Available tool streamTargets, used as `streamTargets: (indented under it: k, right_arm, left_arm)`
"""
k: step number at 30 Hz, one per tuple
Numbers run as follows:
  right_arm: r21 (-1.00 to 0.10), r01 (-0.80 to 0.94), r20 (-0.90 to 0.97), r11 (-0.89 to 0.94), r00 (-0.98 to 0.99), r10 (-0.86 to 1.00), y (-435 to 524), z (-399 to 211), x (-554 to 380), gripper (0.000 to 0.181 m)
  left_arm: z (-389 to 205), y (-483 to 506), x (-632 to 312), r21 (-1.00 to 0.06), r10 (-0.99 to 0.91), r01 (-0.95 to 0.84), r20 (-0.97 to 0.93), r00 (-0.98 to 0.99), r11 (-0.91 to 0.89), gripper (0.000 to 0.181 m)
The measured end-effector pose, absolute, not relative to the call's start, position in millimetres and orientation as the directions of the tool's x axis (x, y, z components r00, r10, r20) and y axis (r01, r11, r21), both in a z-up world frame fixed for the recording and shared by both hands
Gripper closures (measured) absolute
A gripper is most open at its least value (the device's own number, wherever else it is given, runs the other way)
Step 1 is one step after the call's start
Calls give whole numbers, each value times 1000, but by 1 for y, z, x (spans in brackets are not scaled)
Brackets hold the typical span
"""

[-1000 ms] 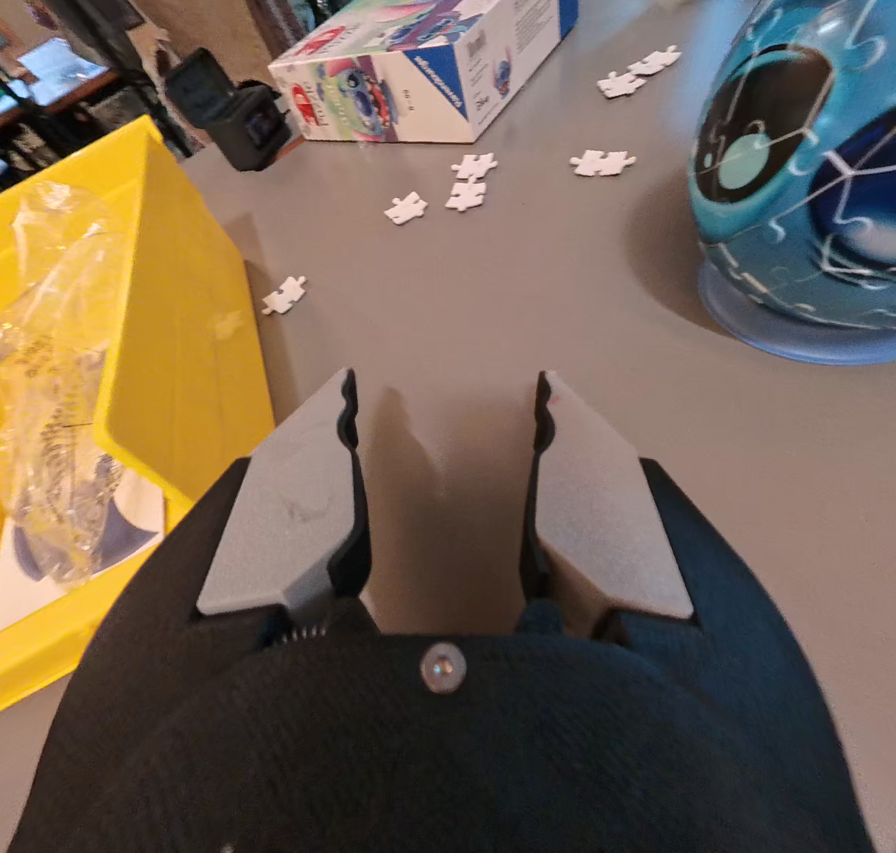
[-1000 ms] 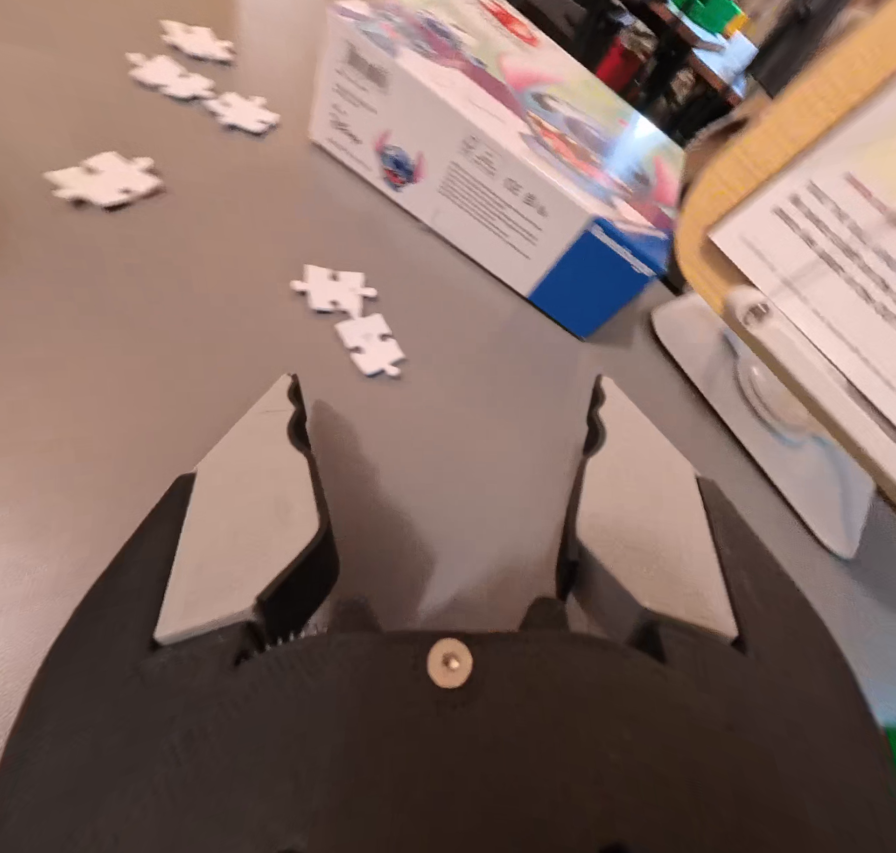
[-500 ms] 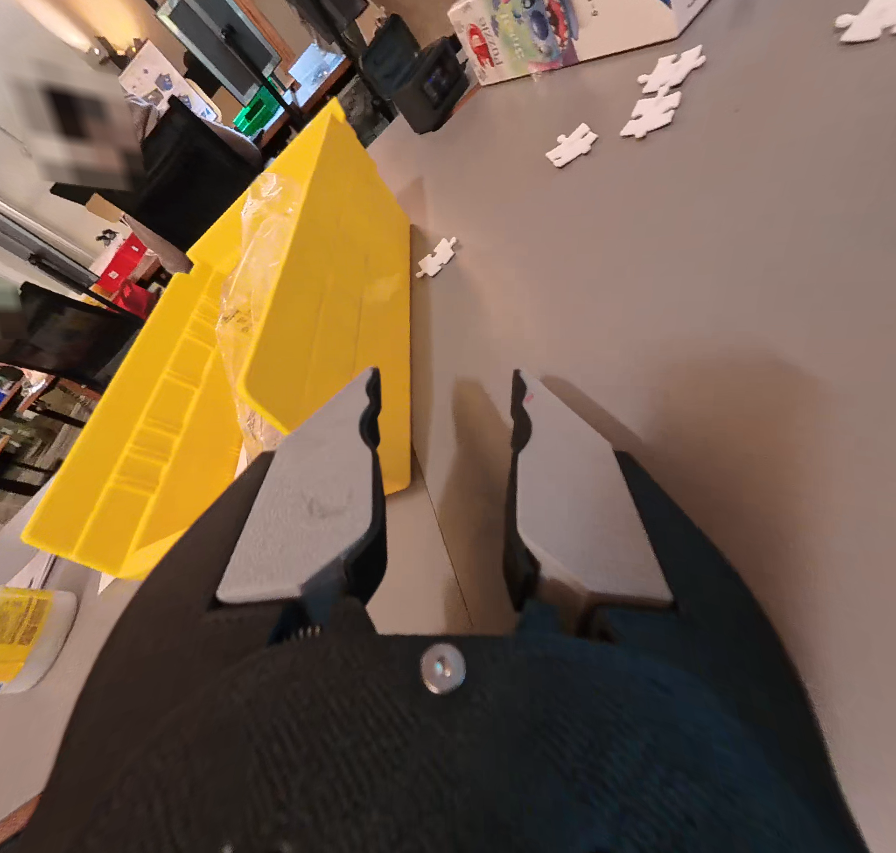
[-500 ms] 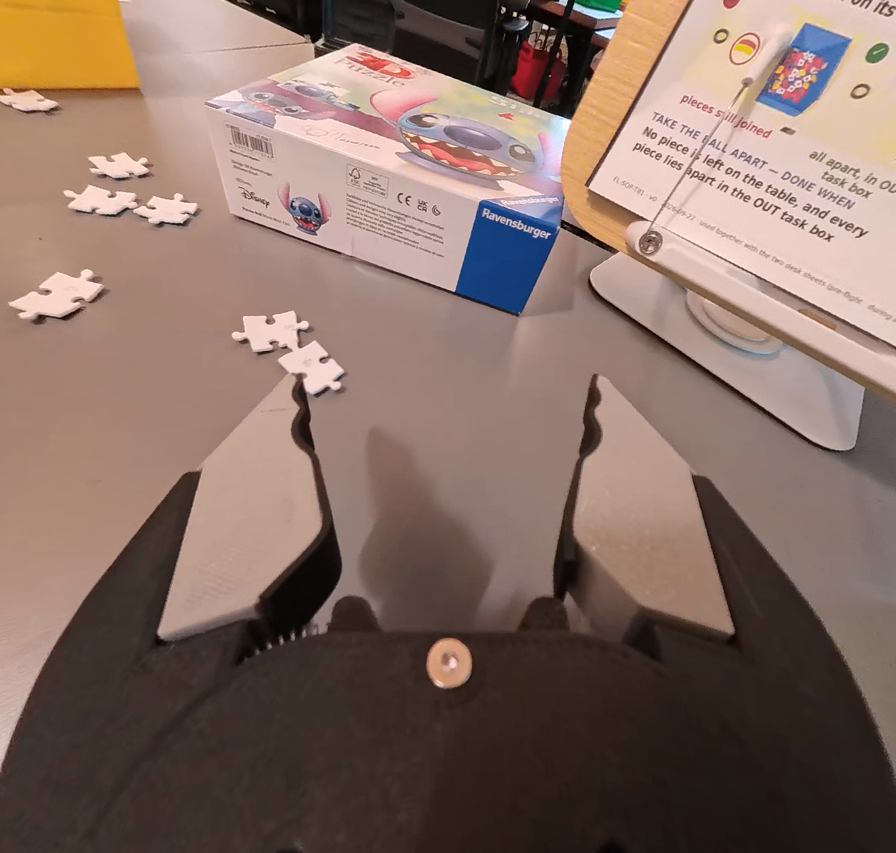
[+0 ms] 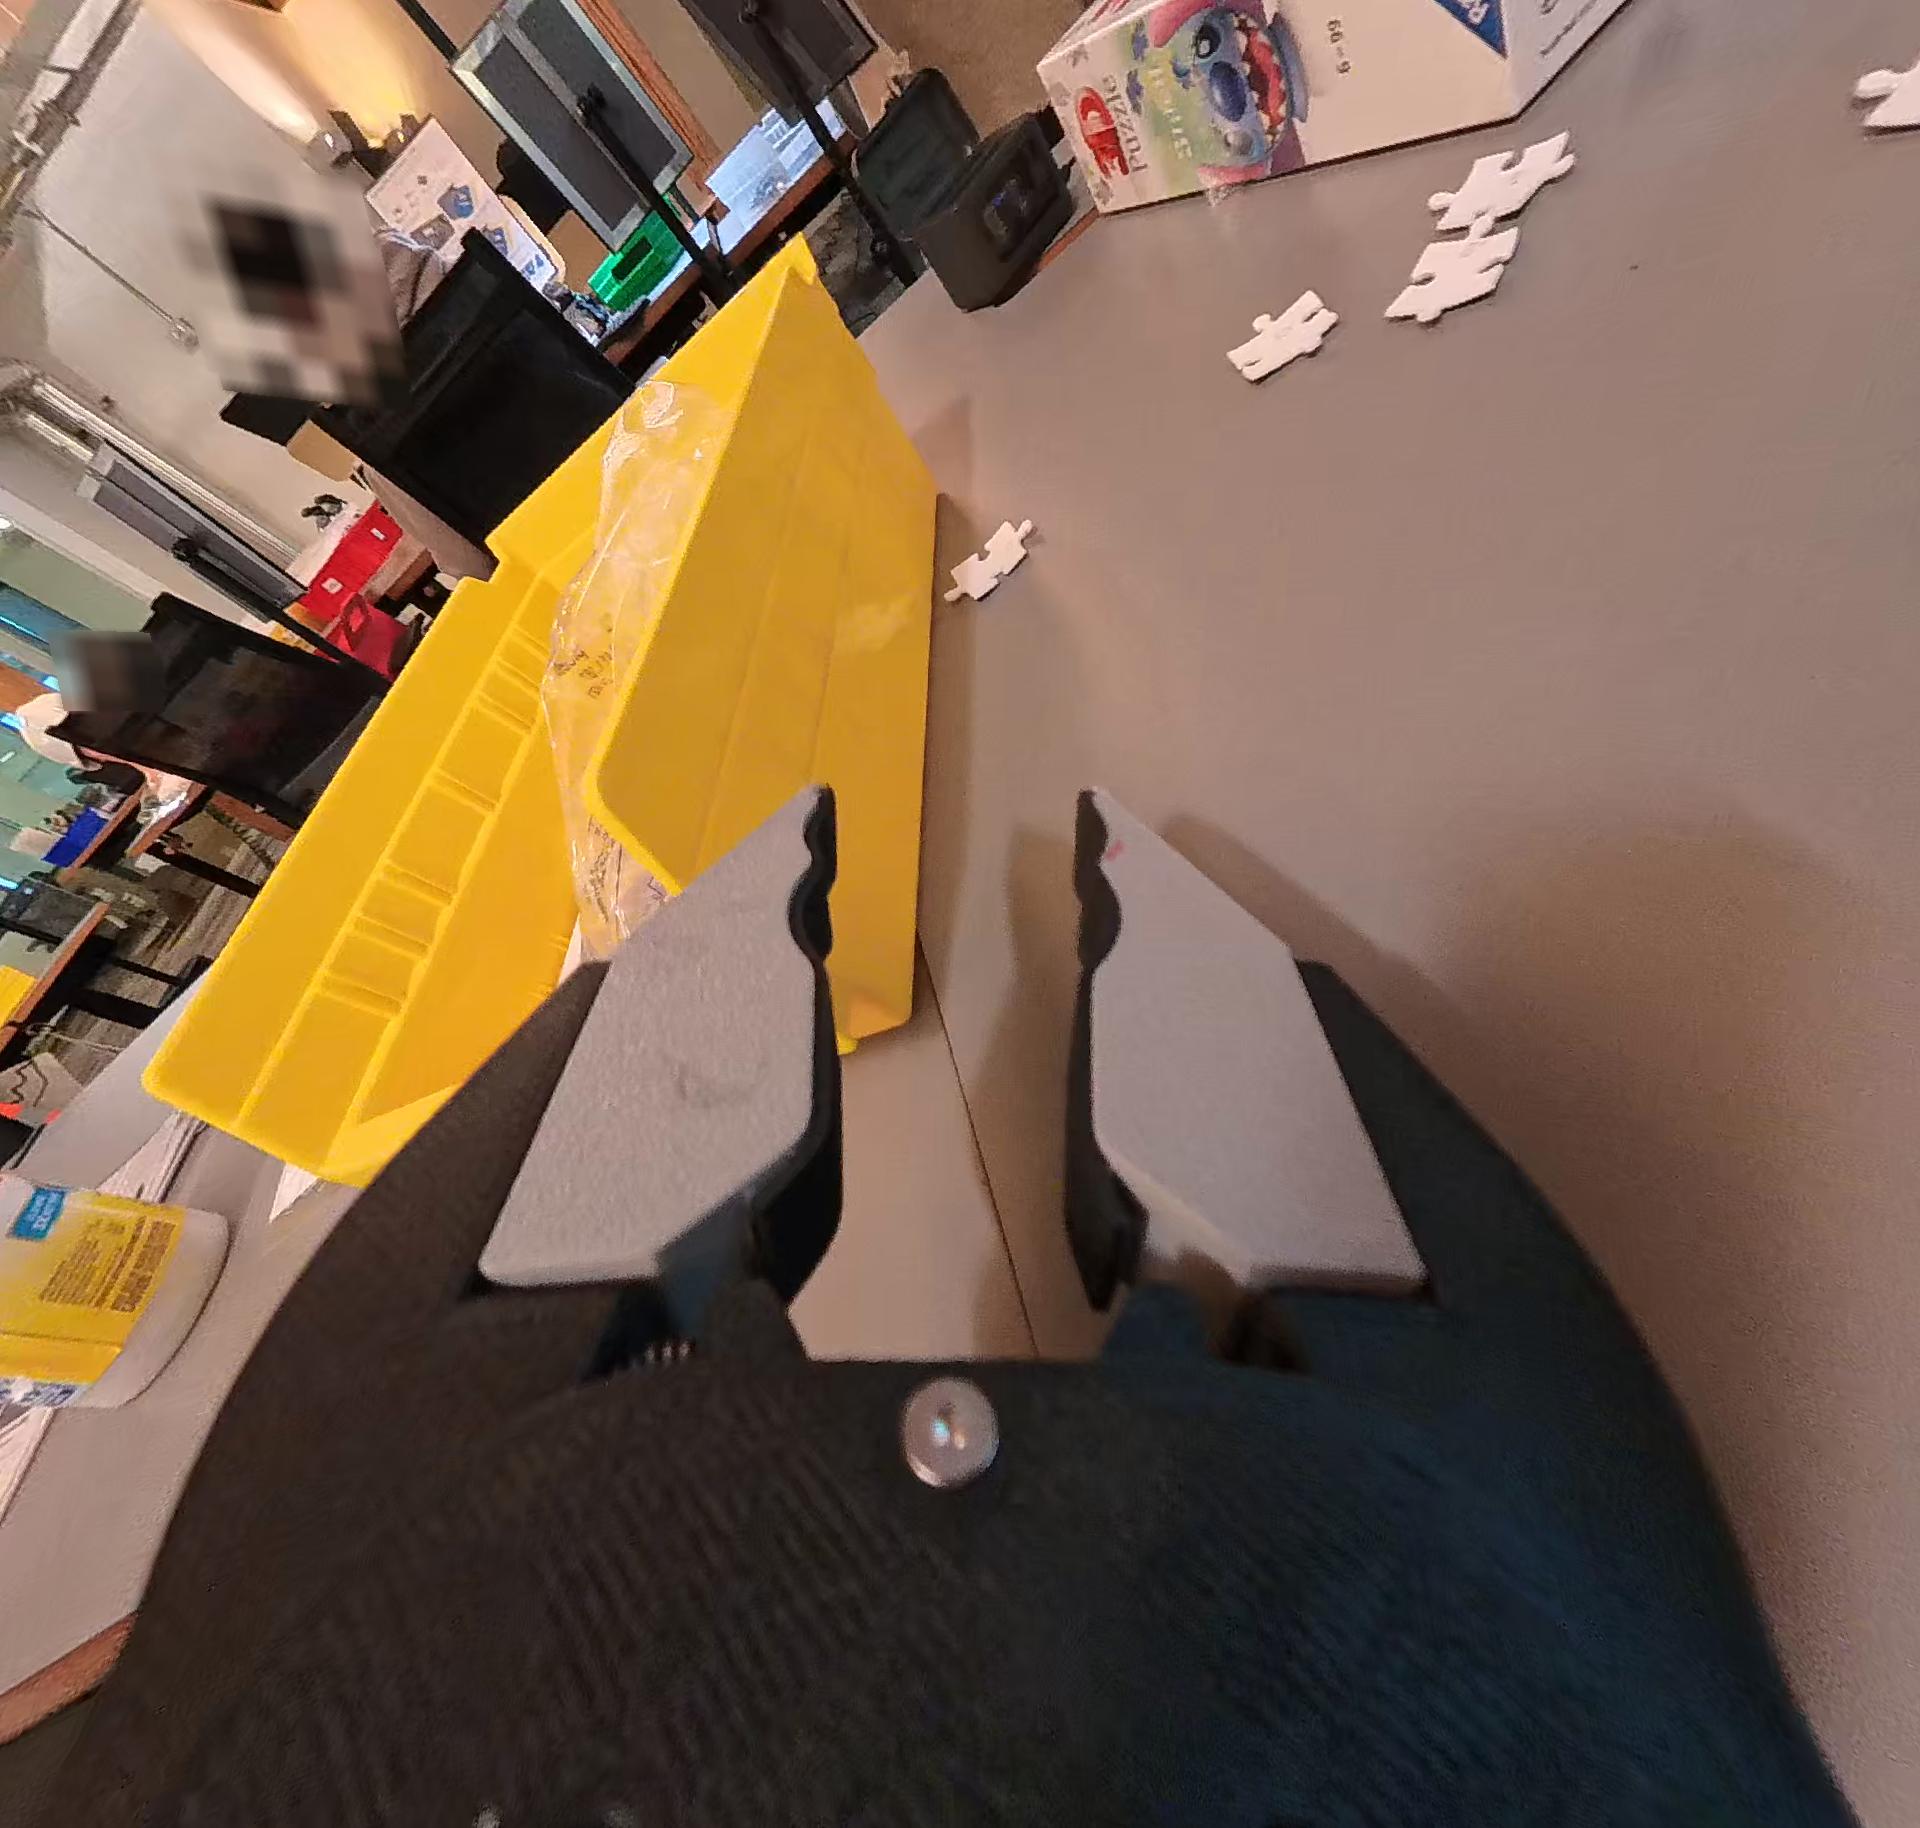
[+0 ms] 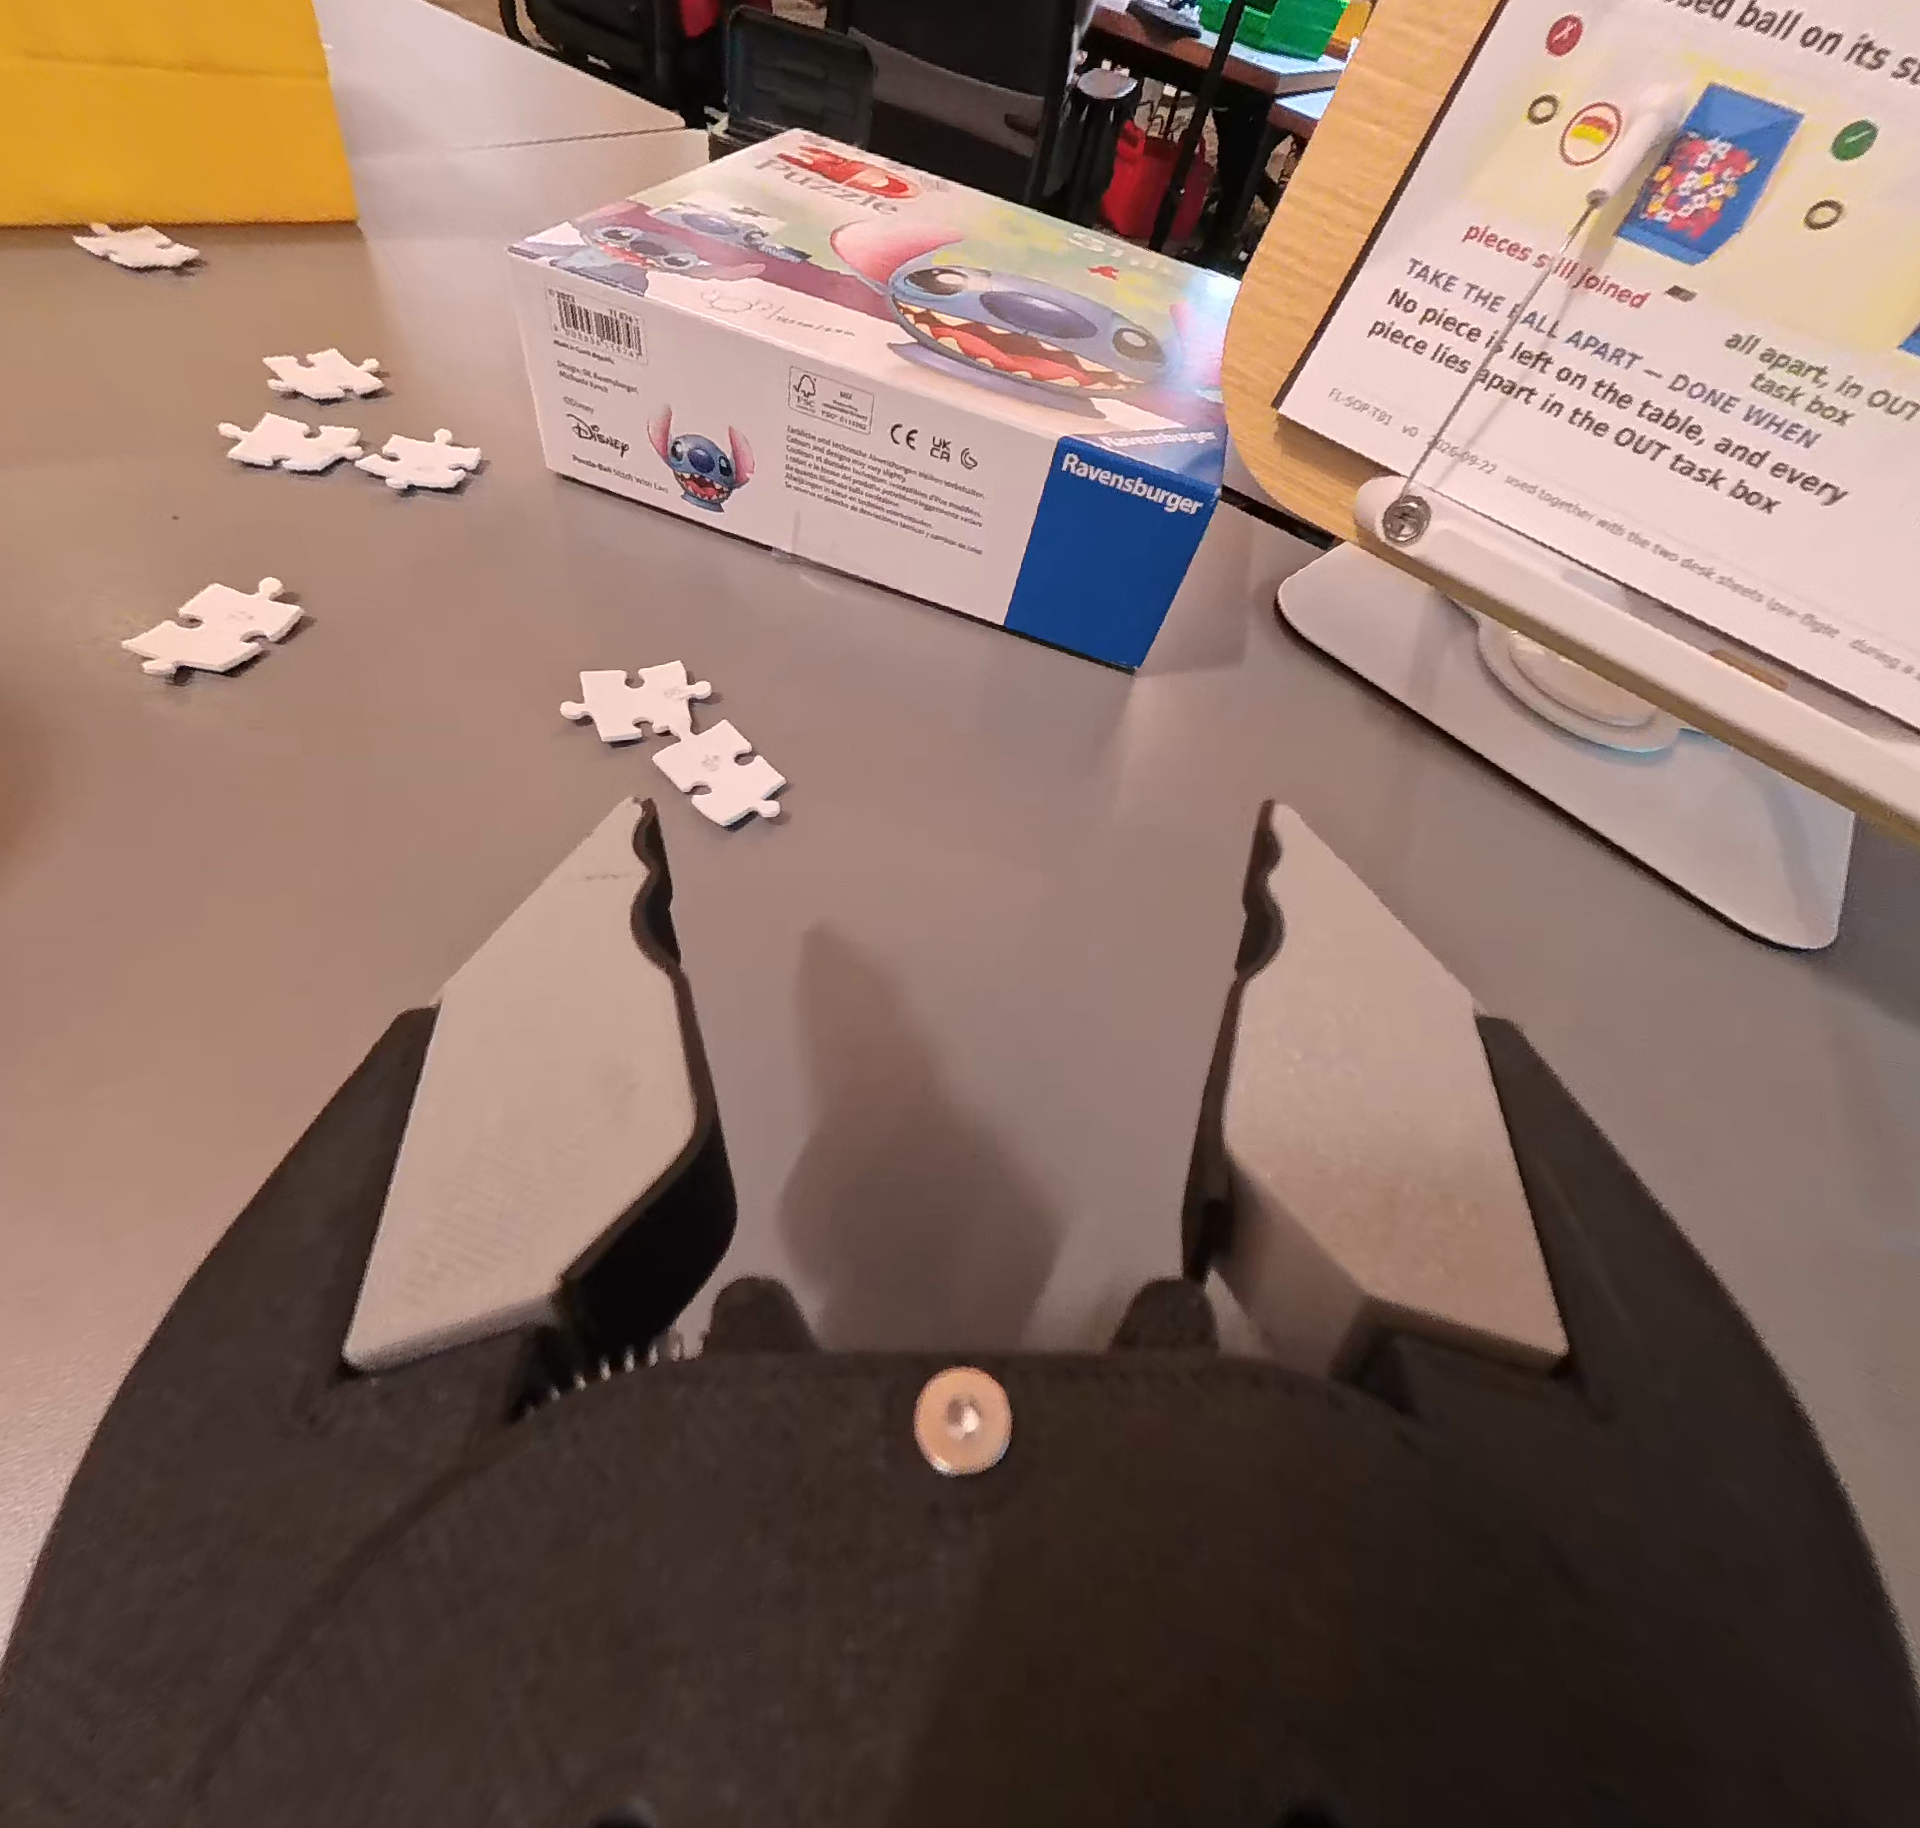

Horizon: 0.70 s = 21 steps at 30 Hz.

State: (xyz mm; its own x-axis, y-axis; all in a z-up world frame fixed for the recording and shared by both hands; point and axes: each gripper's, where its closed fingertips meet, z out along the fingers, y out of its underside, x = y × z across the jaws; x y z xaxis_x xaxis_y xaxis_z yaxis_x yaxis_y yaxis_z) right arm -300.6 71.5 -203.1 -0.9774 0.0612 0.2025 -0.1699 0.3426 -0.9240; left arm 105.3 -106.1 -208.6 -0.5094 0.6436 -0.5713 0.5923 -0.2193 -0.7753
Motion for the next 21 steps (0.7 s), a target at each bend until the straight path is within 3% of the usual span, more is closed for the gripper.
streamTargets:
  k: [16,21]
  right_arm:
    - [-917,-172,200,359,-979,42,70,-206,-298,72]
    - [-935,-123,147,334,-988,48,71,-202,-303,71]
  left_arm:
    - [-213,-106,104,-785,685,587,-539,-490,-198,139]
    - [-227,-105,98,-744,722,642,-547,-424,-186,138]
